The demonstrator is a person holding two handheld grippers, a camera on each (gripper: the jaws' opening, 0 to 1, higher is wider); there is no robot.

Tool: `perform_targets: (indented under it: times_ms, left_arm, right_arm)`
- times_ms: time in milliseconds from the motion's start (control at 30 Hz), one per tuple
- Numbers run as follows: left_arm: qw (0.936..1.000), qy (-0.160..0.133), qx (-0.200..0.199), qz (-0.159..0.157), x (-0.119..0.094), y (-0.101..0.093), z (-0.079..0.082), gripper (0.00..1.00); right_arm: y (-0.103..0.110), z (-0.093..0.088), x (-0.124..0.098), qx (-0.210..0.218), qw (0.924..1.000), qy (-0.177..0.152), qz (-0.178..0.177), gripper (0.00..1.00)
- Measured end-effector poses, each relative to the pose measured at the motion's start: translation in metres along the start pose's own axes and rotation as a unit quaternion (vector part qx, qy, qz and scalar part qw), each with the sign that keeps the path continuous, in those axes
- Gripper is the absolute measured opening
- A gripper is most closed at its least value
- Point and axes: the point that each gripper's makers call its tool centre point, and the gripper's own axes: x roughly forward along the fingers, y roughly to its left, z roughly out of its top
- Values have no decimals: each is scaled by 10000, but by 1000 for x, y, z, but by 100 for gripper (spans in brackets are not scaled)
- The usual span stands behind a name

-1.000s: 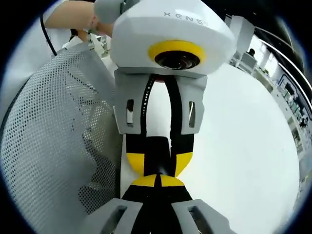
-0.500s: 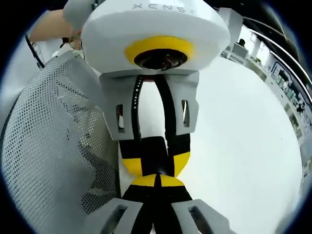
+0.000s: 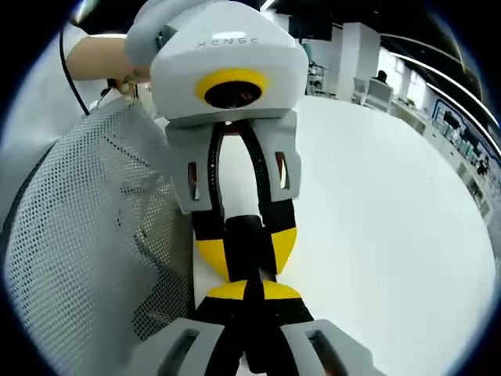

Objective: Press the specified remote control buttons in sequence, fully releasing each button before pressing the next.

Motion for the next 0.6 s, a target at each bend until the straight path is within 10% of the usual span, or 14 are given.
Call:
perform_targets:
  times_ms: [167,600]
  left_arm:
    - [10000,89,-5,-5,0,0,1,23]
    - [9982,-37,-597,77,1,-2,3,30]
  right_arm:
    - [-9,-13,-9,-359,9992,48,-184,25]
    - [-11,-30,-6,-149,9996,207,80,22]
